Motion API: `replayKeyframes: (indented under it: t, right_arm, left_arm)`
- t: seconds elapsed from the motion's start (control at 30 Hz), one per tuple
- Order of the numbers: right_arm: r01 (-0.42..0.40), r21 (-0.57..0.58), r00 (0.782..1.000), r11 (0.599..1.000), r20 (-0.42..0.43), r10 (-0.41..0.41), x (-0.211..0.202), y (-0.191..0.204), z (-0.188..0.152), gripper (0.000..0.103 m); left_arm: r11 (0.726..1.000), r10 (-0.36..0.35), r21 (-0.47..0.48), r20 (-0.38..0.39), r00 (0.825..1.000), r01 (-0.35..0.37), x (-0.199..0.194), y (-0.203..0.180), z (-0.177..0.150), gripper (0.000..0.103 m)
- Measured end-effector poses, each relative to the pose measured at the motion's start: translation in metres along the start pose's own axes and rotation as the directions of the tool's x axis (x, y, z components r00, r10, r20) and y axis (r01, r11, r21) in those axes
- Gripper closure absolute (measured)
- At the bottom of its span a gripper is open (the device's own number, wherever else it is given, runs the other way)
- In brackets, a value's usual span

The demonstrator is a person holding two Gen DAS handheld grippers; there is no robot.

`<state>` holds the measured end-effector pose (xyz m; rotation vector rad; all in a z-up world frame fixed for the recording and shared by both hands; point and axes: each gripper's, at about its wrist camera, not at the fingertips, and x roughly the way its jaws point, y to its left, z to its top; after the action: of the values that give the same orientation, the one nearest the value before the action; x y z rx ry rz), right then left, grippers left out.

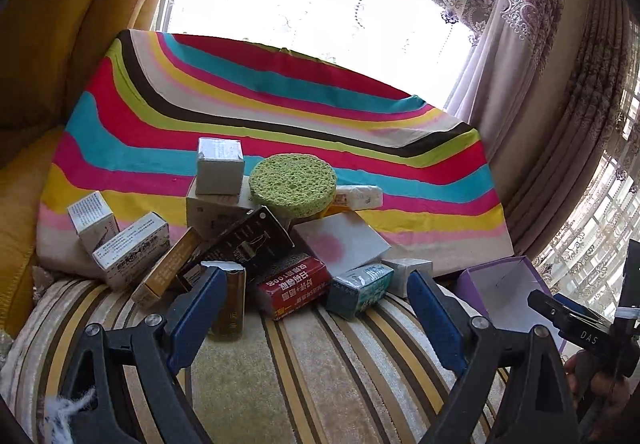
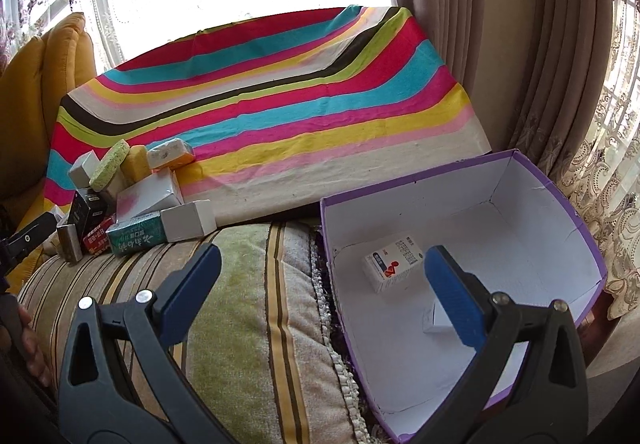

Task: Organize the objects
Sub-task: 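Return both tools to the pile of boxes, then grasp the brown cylinder with the left gripper while the right grasps a white cube box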

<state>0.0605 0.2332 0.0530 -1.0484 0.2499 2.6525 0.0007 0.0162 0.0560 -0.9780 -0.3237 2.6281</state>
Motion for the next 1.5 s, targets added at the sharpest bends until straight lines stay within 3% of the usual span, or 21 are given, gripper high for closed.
replayKeyframes:
  t: [0.53,0.67,0.83,1.0,1.1,1.3,1.4,1.47,1.5]
  right_arm:
    - [-0.076,-0.167,0.996,0.983,-0.061,0.066,0.031,0.076,0.005,0.001]
    - [-0.084,-0.205,0.994,0.975,-0.089,0.067,0.045,0.093,0.008,0.001]
    - [-0.089,-0.26,0.991,0.961,-0.115,0.061,0.06,0.111,0.012,0.001]
    - [-0.094,-0.286,0.987,0.954,-0.152,0.052,0.077,0.121,0.016,0.004]
    - [-0.101,-0.29,0.983,0.952,-0.176,0.051,0.088,0.124,0.02,0.007]
    - [-0.108,-0.282,0.971,0.953,-0.233,0.041,0.111,0.125,0.025,0.014]
    - [-0.114,-0.268,0.966,0.957,-0.254,0.044,0.119,0.124,0.027,0.025]
    - [-0.12,-0.256,0.962,0.959,-0.269,0.048,0.124,0.123,0.028,0.042]
    - [-0.122,-0.247,0.96,0.961,-0.275,0.051,0.126,0.121,0.027,0.046]
  left_arm:
    - [0.978,0.075,-0.196,-0.001,0.997,-0.074,-0.039,0.091,-0.014,0.011]
    - [0.983,0.066,-0.17,-0.024,0.998,-0.069,-0.035,0.088,-0.014,0.019]
    - [0.992,0.083,-0.089,-0.11,0.99,-0.093,-0.013,0.072,-0.01,0.029]
    - [0.994,0.082,-0.05,-0.188,0.979,-0.093,0.012,0.06,-0.006,0.03]
    - [0.996,0.083,-0.019,-0.227,0.97,-0.09,0.028,0.053,-0.004,0.03]
    - [0.994,0.1,-0.021,-0.283,0.954,-0.11,0.054,0.052,0.0,0.044]
    - [0.993,0.102,-0.022,-0.273,0.957,-0.112,0.058,0.051,0.002,0.055]
    - [0.994,0.096,-0.031,-0.265,0.96,-0.108,0.06,0.052,0.002,0.07]
    - [0.994,0.089,-0.036,-0.261,0.961,-0.102,0.061,0.053,0.0,0.071]
